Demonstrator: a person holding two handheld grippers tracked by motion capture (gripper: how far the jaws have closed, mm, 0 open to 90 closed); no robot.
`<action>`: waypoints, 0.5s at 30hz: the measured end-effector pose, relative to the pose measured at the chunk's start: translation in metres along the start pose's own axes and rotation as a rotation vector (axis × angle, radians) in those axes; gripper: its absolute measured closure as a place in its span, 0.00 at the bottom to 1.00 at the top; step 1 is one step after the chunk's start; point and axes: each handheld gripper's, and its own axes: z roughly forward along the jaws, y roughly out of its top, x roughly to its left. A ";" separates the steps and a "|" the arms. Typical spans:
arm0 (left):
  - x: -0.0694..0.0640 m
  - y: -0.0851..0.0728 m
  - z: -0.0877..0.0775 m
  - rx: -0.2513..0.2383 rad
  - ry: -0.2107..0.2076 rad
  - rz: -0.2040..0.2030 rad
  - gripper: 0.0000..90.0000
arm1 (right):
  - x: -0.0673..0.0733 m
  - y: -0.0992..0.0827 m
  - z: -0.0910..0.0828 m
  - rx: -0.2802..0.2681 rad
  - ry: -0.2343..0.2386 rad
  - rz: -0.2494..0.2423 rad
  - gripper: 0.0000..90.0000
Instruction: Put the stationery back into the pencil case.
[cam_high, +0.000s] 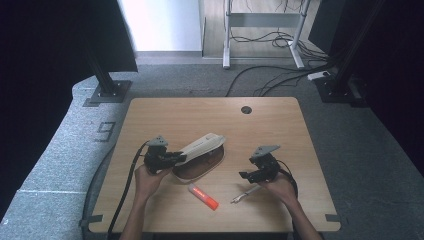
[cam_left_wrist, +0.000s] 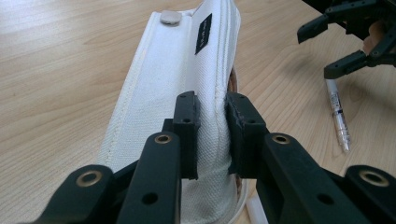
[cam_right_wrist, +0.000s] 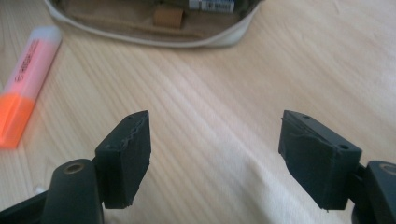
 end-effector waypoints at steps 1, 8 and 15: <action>0.000 0.000 0.000 0.001 -0.001 0.001 0.83 | 0.000 -0.002 -0.001 0.001 0.001 0.000 0.28; 0.000 0.000 0.000 0.003 -0.001 0.001 0.83 | 0.005 -0.020 -0.007 0.013 0.014 -0.002 0.30; 0.000 0.000 0.000 0.005 -0.002 0.001 0.83 | 0.010 -0.037 -0.011 0.018 0.050 0.004 0.31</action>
